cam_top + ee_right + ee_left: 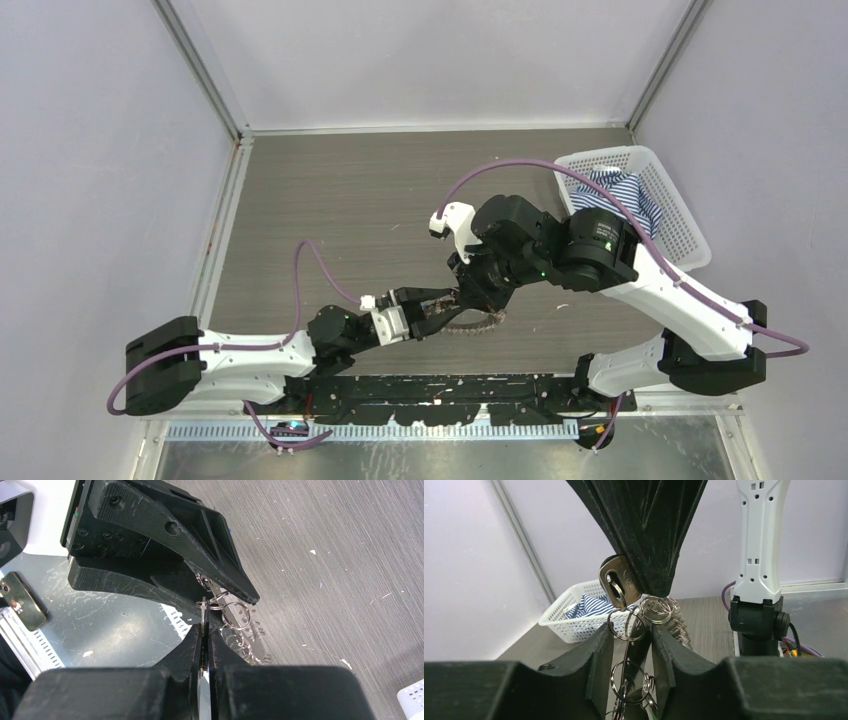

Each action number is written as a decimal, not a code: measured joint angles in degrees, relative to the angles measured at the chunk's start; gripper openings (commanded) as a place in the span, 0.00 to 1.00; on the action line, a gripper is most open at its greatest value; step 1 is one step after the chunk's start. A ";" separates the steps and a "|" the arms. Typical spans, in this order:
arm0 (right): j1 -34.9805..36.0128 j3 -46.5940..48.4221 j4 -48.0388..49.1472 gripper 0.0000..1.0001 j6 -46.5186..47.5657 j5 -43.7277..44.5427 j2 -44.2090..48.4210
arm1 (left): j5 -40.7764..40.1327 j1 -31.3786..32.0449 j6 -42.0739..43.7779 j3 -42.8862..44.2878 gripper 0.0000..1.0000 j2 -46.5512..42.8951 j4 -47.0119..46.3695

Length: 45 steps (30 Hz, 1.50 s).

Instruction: Remove the keys from the keyring

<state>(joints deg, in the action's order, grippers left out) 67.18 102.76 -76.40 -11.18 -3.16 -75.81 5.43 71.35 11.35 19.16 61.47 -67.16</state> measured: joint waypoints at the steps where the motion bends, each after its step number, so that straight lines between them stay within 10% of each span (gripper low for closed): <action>1: -0.15 0.00 0.00 0.01 -0.02 -0.09 0.00 | -0.15 0.07 0.13 -0.09 0.29 0.00 -0.02; 13: -0.57 0.00 0.00 0.01 -0.15 -0.55 0.00 | -2.78 0.22 1.31 -0.35 0.01 -0.02 -0.28; 45: -1.31 -4.98 3.30 0.01 -1.44 0.48 1.97 | -15.08 0.70 -3.80 0.33 0.00 -0.85 1.22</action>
<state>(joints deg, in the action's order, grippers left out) 65.87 97.78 -73.10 -12.62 -2.68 -73.84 -9.65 72.05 7.55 19.49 60.62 -65.93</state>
